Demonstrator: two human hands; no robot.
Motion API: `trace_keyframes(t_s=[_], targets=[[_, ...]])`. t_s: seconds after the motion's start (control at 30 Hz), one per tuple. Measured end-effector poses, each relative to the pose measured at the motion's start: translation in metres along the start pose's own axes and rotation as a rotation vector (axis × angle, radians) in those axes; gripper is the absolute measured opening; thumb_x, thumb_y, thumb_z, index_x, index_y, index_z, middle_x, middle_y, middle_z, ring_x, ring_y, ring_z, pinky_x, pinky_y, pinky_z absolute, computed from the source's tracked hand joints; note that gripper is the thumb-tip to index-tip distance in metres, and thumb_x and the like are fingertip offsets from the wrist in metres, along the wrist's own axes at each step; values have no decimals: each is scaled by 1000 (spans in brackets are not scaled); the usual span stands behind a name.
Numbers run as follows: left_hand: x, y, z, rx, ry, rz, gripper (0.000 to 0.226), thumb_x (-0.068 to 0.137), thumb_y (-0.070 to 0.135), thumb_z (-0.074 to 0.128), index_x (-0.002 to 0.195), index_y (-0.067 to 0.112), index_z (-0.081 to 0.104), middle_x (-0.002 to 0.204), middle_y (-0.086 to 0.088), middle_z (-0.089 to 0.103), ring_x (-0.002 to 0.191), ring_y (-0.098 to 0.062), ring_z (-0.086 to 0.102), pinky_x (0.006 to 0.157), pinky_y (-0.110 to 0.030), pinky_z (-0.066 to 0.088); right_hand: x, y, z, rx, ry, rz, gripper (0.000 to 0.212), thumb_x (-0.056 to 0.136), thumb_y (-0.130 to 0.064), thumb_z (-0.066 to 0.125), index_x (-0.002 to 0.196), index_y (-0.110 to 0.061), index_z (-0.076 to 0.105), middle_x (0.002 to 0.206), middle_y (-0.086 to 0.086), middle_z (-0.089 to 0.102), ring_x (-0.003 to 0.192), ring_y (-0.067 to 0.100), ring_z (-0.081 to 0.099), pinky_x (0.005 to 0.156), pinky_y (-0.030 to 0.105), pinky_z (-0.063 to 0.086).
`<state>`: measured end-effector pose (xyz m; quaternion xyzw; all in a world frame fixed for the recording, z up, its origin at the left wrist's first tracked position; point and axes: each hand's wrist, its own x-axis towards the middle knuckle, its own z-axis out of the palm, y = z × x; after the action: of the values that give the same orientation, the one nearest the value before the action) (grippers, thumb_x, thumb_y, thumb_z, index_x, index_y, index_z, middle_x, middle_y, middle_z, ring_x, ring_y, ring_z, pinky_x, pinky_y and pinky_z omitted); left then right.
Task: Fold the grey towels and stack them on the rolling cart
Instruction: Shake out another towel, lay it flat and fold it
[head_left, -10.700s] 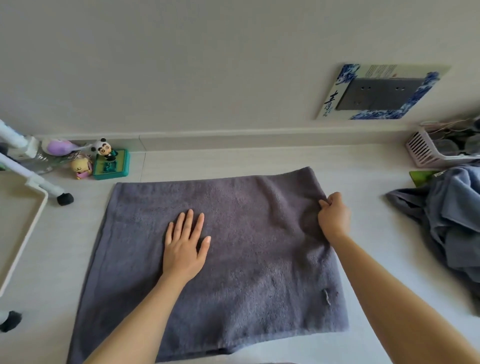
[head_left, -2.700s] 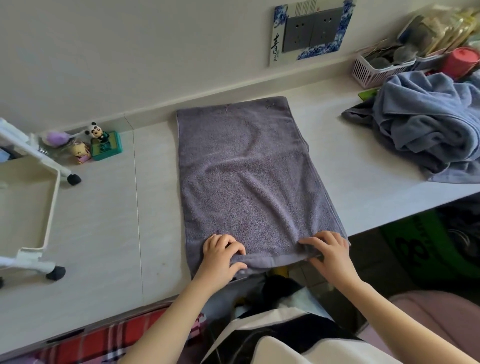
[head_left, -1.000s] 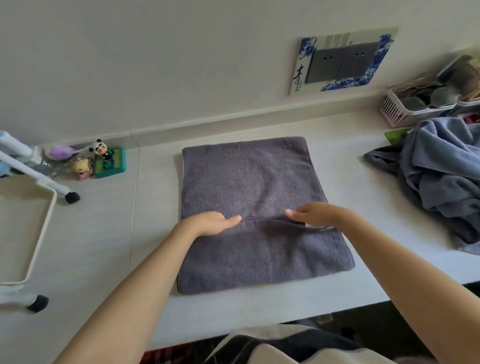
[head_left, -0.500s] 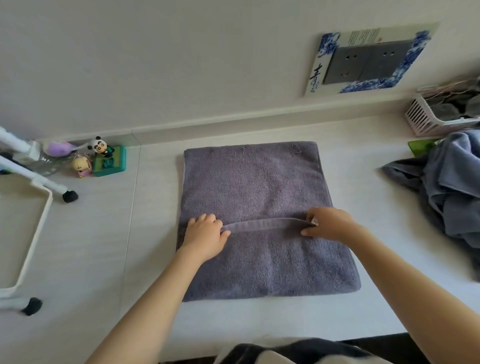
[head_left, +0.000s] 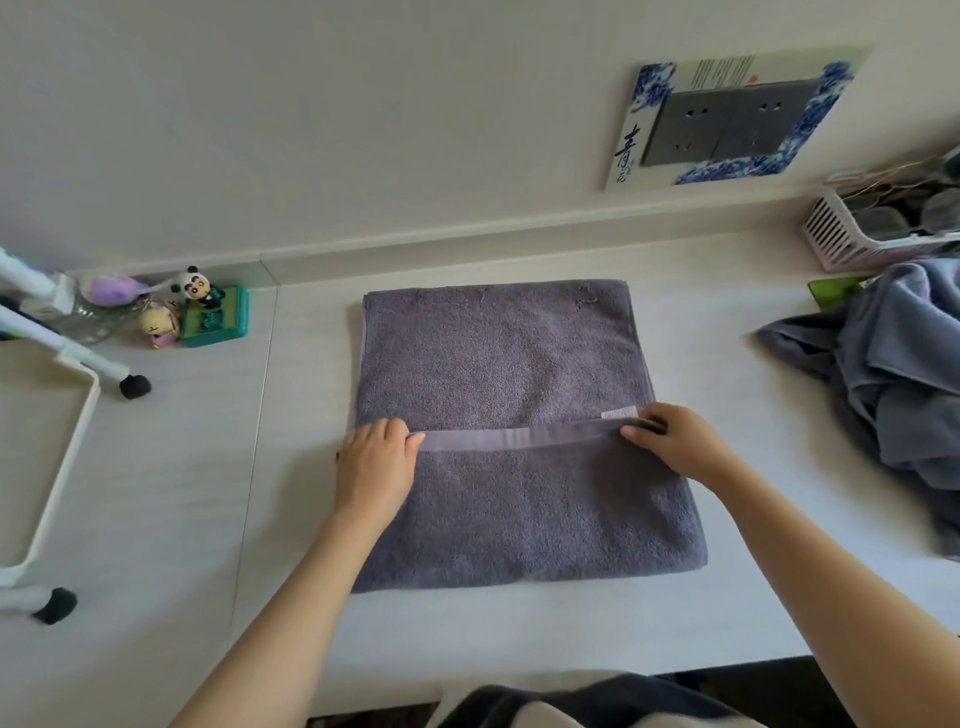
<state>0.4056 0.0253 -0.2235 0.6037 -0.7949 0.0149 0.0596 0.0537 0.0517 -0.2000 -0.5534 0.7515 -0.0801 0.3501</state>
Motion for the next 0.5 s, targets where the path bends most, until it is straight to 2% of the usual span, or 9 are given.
trace_keyframes(t_s=[0.1,0.23,0.37,0.5], targets=[[2,-3,6,-17,-26,4,31,73,11,79,62,4,51,55,-15,55,46,-34,55,37,-31,42,-2,3,6,7,36,6,25,90,-26,60,82,-3,55,75,10,55,76,29,53,56,32,28],[15,0,8,8,-32,-19,36,62,13,87,59,5,51,48,-13,54,41,-29,55,36,-24,39,0,-1,17,-14,130,59,17,93,-25,56,84,-10,53,90,17,63,90,35,57,63,31,30],[19,2,6,4,35,-45,38,62,14,87,60,4,51,43,-13,53,33,-28,52,32,-21,35,2,-2,22,-26,219,99,22,95,-26,52,93,-5,56,98,23,64,93,39,58,64,33,32],[24,1,9,42,56,-60,39,59,15,88,59,4,50,42,-13,52,32,-27,51,31,-21,34,4,-8,21,-87,248,109,23,97,-31,46,96,-9,51,97,22,64,92,39,58,63,33,32]])
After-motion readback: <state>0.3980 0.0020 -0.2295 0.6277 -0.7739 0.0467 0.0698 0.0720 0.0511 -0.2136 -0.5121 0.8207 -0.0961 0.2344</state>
